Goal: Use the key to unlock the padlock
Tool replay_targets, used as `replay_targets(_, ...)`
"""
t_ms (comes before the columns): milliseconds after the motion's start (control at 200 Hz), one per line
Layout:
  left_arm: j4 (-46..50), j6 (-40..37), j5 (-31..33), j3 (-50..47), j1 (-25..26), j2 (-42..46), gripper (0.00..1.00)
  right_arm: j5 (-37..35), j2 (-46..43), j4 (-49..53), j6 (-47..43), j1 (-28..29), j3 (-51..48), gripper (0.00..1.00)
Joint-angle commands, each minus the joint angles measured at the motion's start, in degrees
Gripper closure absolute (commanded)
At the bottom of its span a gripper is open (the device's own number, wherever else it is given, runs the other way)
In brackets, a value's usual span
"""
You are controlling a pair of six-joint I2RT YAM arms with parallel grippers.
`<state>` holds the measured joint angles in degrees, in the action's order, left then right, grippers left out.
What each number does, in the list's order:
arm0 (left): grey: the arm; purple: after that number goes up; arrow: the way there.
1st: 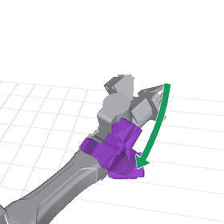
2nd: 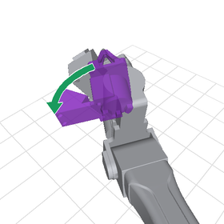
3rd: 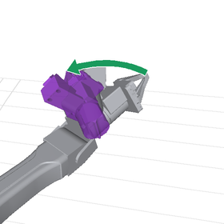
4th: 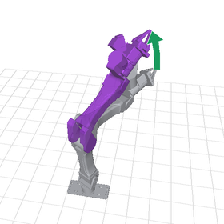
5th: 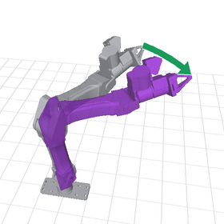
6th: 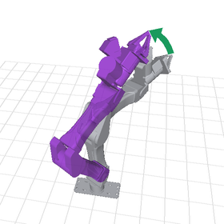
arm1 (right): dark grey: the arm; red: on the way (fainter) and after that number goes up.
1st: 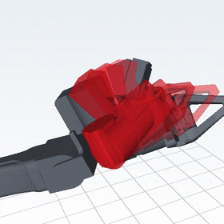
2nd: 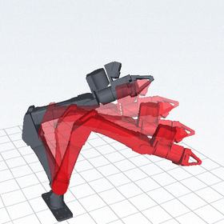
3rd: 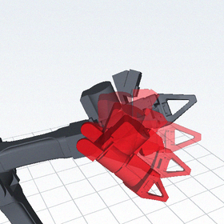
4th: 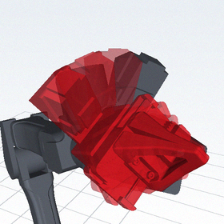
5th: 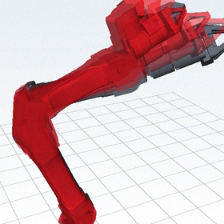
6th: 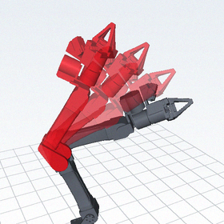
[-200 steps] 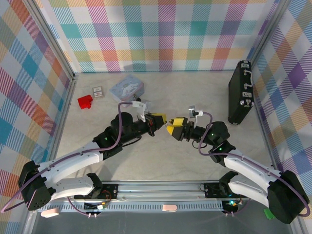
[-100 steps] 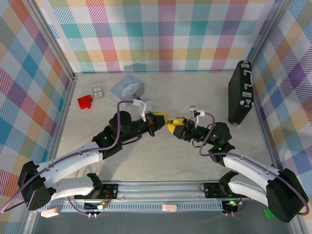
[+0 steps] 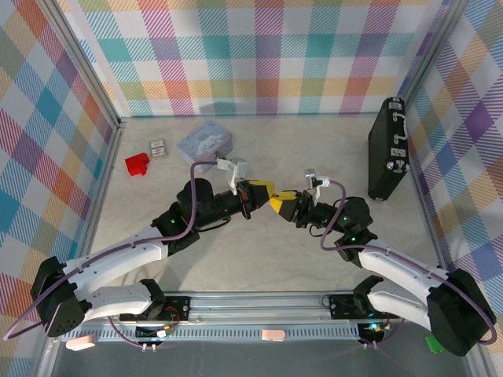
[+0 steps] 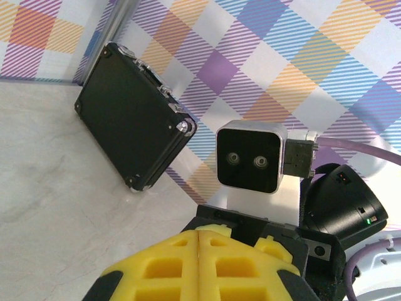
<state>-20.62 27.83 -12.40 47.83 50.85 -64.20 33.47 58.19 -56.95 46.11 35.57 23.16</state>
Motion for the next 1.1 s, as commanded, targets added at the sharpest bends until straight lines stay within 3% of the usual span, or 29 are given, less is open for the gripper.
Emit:
replay_targets(0, -3.2, 0.7, -1.0, -0.4, -0.6, -0.5, 1.00, 0.1, -0.4, -2.4, 0.2, 0.1, 0.3, 0.81)
replay_targets(325, -4.4, 0.9, -0.2, -2.1, -0.6, -0.6, 1.00, -2.1, -0.9, -2.6, 1.0, 0.1, -0.6, 0.87)
replay_targets(700, -6.1, 3.0, 8.1, -6.5, -0.8, 2.8, 1.00, -4.2, -2.3, 1.3, 1.7, 0.1, -0.4, 1.00)
replay_targets(890, -6.4, 4.3, 10.4, -7.5, -0.9, 3.2, 1.00, -4.9, -2.3, 5.0, 2.1, 0.1, 0.4, 1.00)
replay_targets(925, -6.3, 4.6, 10.9, -7.7, -1.1, 3.3, 0.97, -5.2, -2.4, 6.4, 1.8, 0.1, 0.6, 1.00)
replay_targets(1010, -3.9, 5.6, 12.1, -7.3, -1.6, 3.5, 0.76, -6.3, -2.8, 12.5, 1.0, 0.1, 2.3, 1.00)
replay_targets(1095, 0.1, 5.9, 13.5, -6.4, -2.5, 3.6, 0.56, -9.9, -2.7, 28.8, -1.6, 0.1, 7.0, 1.00)
